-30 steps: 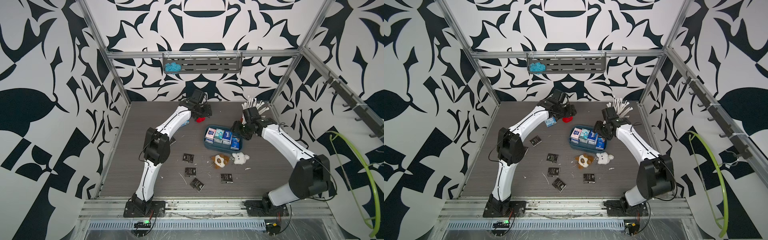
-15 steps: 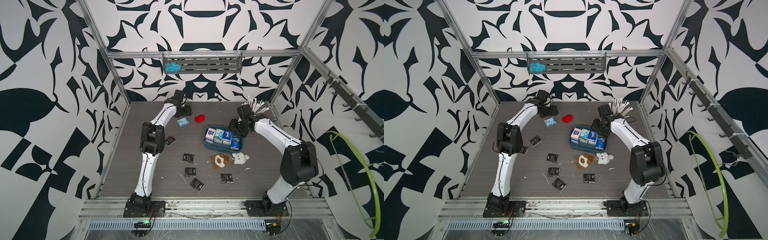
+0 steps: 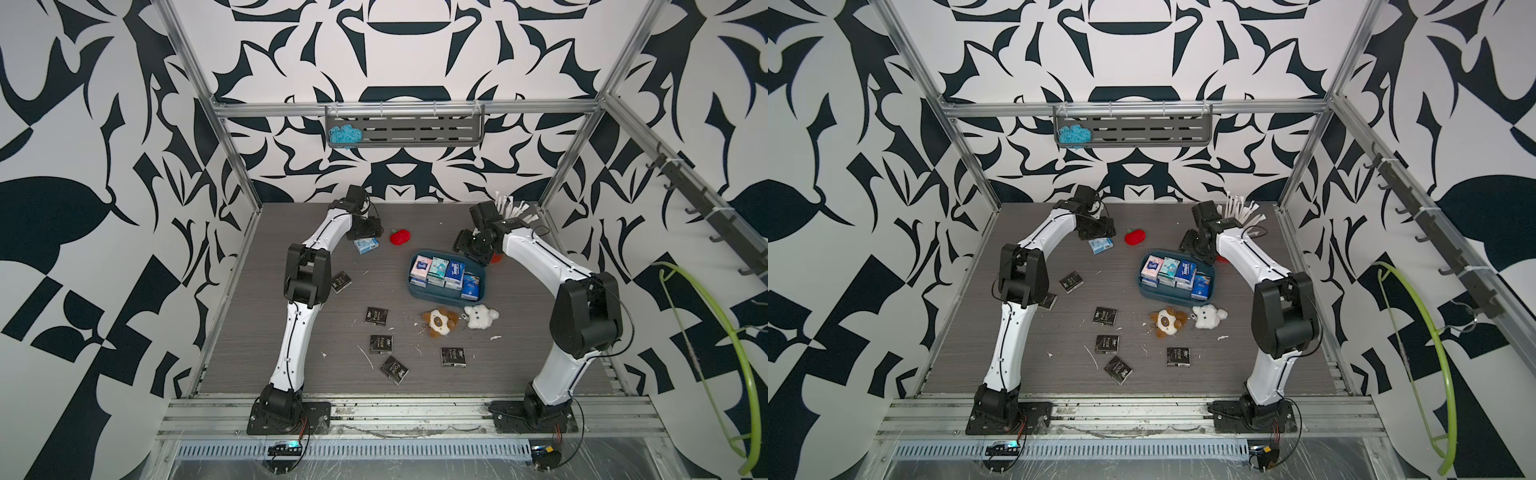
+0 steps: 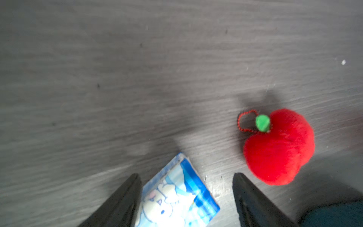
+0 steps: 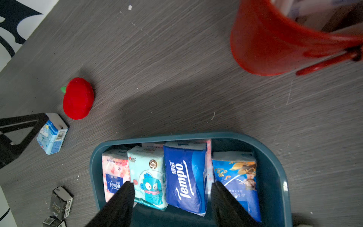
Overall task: Put the pocket tissues into the storage box
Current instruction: Pick up the pocket tissues from the center of the board.
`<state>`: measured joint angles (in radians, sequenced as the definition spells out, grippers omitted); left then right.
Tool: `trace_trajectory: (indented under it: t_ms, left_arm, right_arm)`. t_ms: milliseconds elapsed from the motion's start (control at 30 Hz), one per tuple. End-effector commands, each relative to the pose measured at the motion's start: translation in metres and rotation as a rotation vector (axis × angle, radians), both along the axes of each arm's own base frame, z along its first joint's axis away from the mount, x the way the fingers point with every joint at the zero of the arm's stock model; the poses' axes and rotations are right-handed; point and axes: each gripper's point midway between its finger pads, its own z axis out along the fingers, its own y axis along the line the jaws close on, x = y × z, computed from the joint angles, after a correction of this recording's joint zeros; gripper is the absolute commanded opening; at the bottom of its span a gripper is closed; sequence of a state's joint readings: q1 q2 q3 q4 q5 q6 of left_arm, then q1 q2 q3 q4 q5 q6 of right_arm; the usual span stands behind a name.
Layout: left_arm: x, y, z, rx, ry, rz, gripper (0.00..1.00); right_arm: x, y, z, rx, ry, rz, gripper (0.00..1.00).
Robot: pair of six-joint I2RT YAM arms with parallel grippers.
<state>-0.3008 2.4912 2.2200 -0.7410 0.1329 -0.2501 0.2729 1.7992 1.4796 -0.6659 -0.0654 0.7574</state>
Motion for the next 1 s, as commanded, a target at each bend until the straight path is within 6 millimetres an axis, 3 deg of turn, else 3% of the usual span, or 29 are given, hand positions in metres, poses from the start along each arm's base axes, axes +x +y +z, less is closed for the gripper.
trace_trajectory:
  t_ms: [0,200,300,533,733,833,967]
  left_arm:
    - [-0.022,0.005,0.006,-0.019,0.052,0.015,0.79]
    - [-0.047,0.011,0.006,-0.018,0.09,0.039,0.79]
    - [-0.049,0.013,0.006,-0.003,0.09,0.046,0.78]
    - [-0.062,0.009,0.012,0.068,0.105,0.022,0.79]
    - [-0.076,0.016,0.004,0.164,0.131,-0.015,0.79]
    - [-0.078,0.02,0.001,0.191,0.136,-0.022,0.74]
    - [-0.078,0.022,-0.001,0.205,0.136,-0.034,0.58]
  right_arm:
    - [0.007,0.003,0.017,0.001,-0.027,0.009,0.67]
    - [0.009,0.009,0.014,0.015,-0.016,0.035,0.67]
    - [0.007,0.008,0.015,0.01,-0.011,0.042,0.67]
    - [-0.007,0.002,0.016,-0.005,-0.007,0.042,0.68]
    - [-0.019,-0.004,0.017,-0.013,-0.004,0.027,0.68]
    - [-0.024,-0.006,0.017,-0.015,-0.003,0.022,0.68]
    - [-0.03,-0.008,0.017,-0.014,-0.004,0.017,0.68]
